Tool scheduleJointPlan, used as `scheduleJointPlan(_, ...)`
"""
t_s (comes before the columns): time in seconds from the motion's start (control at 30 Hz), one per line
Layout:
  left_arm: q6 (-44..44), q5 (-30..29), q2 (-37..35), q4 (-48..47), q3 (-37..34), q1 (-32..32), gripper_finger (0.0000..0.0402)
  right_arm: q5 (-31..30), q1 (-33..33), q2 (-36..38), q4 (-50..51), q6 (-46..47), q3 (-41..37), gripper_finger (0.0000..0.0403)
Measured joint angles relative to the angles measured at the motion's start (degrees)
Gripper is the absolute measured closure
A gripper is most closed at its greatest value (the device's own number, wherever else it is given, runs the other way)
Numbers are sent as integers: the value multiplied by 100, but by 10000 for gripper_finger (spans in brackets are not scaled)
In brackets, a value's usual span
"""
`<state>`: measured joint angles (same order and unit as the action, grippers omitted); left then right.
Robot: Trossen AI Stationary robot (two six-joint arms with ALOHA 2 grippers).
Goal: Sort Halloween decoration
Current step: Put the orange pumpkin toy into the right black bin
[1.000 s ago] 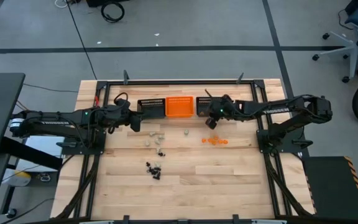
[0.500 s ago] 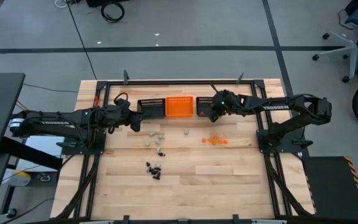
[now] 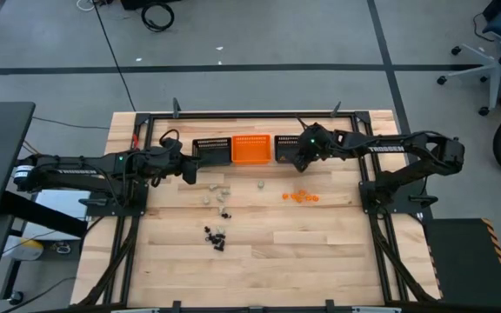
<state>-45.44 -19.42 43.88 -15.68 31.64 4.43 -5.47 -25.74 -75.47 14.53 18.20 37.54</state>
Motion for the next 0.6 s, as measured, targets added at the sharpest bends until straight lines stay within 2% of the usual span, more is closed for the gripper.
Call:
scheduleJointPlan(0.2, -2, -1, 0, -1, 0, 0, 244, 1022, 121, 322, 51, -414, 0, 191)
scheduleJointPlan(0.43, 4, -28, 0, -2, 0, 0, 244, 664, 690, 888, 845, -1119, 0, 202)
scheduleJointPlan(0.6, 9, -44, 0, -1, 0, 0, 244, 1199, 1142, 994, 1448, -1543, 0, 208)
